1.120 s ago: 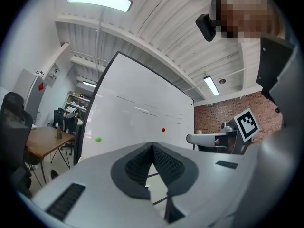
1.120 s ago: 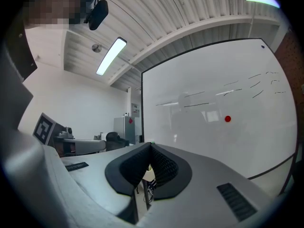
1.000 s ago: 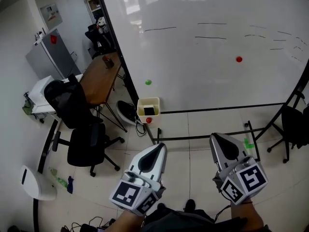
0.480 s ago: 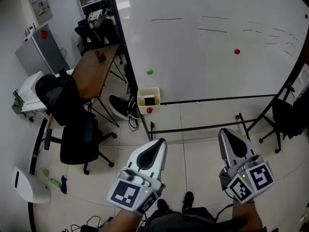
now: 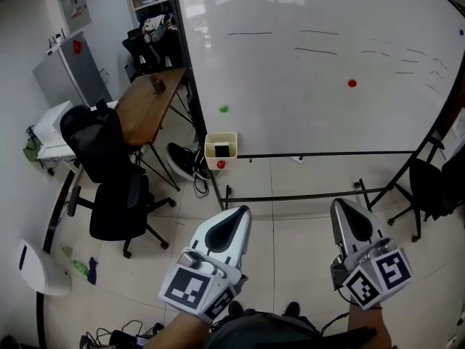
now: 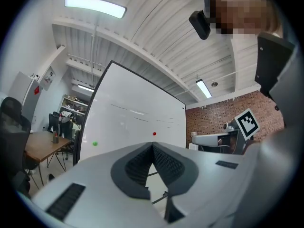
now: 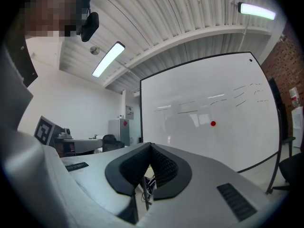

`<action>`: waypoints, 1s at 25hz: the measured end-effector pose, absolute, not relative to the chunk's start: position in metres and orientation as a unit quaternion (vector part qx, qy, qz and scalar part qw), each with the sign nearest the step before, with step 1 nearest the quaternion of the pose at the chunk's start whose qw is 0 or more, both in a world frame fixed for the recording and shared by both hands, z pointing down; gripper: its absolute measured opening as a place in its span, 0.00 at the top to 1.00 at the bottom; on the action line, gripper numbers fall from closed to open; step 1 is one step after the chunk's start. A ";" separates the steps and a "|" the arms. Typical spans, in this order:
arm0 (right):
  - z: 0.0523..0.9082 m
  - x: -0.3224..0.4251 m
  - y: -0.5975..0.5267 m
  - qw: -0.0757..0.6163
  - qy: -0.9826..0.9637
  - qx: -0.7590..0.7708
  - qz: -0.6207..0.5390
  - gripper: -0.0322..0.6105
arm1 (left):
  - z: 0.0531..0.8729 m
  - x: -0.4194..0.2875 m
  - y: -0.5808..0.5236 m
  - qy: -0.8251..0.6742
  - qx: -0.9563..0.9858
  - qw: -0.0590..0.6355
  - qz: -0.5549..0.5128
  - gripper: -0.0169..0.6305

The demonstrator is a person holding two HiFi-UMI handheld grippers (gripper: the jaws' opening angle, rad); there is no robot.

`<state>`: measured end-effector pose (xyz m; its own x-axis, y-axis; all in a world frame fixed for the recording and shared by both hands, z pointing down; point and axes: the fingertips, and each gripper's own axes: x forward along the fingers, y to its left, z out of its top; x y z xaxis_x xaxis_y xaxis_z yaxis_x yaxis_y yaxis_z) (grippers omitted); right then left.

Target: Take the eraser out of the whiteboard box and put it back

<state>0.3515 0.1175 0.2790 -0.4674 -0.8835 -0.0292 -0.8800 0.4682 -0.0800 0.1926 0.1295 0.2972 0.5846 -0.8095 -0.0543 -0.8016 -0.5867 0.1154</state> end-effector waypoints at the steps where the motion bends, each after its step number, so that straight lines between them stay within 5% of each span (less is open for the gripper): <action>1: 0.276 0.362 0.120 0.034 0.858 -0.512 -0.022 0.93 | 0.295 0.204 0.133 -0.453 0.889 0.034 -0.051 0.93; 11: 0.267 0.447 0.147 0.048 0.858 -0.512 -0.013 0.93 | 0.284 0.292 0.160 -0.440 0.897 0.015 -0.043 0.93; 25: 0.257 0.464 0.175 0.049 0.854 -0.518 -0.007 0.93 | 0.276 0.307 0.182 -0.430 0.902 0.010 -0.044 0.93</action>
